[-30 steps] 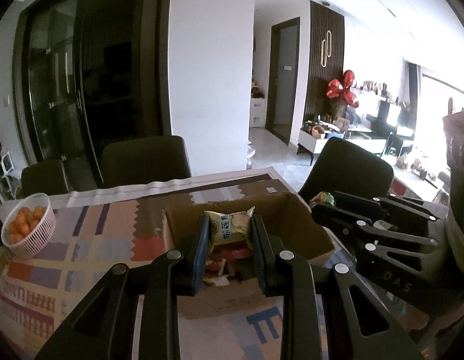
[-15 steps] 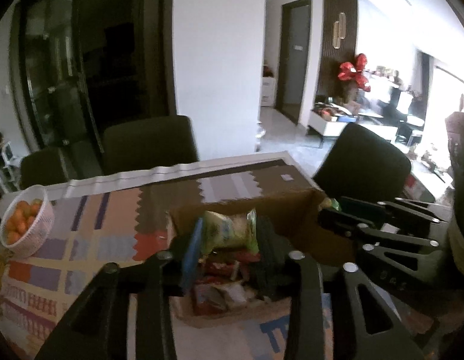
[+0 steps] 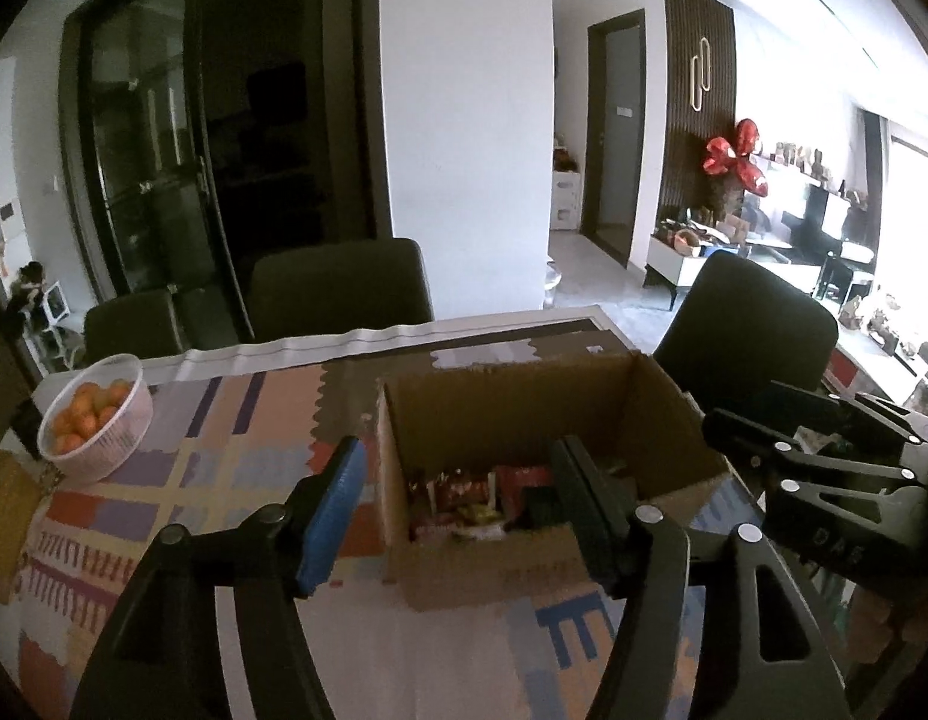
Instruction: Organize snacks
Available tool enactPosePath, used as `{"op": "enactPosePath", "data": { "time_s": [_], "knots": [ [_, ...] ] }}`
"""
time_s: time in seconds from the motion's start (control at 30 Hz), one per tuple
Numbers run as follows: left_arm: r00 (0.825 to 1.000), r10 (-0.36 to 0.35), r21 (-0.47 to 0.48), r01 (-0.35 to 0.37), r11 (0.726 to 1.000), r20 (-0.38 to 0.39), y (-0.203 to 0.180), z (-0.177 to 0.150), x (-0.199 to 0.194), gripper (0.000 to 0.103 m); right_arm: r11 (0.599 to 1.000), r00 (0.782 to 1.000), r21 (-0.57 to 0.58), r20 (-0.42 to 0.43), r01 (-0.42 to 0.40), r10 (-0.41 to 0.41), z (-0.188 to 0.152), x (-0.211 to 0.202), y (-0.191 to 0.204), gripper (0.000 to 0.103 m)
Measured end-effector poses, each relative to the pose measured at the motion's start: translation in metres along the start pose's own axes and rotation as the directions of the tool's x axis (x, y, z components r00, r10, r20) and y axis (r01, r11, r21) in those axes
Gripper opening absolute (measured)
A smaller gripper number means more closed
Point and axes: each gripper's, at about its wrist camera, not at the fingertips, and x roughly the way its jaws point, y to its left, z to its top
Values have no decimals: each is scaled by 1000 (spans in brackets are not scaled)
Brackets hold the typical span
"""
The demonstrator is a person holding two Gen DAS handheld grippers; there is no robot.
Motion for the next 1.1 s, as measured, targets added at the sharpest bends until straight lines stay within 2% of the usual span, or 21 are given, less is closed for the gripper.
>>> {"op": "enactPosePath", "data": {
  "time_s": [0.1,0.33,0.6,1.1],
  "knots": [
    [1000,7,3,-7,1000,9,-2,-12,-14,69,1000,1000,2,10,-8,8,-14,-15,1,56],
    [999,29,20,-30,999,40,-6,-35,-51,84,999,998,-31,53,16,-14,-39,-51,6,65],
    [995,51,21,-53,998,88,-14,-60,-91,93,999,995,-31,95,15,-12,-68,-89,11,77],
    [992,34,13,-36,999,124,-22,-85,-135,96,1000,992,-21,124,3,0,-96,-131,16,81]
  ]
}}
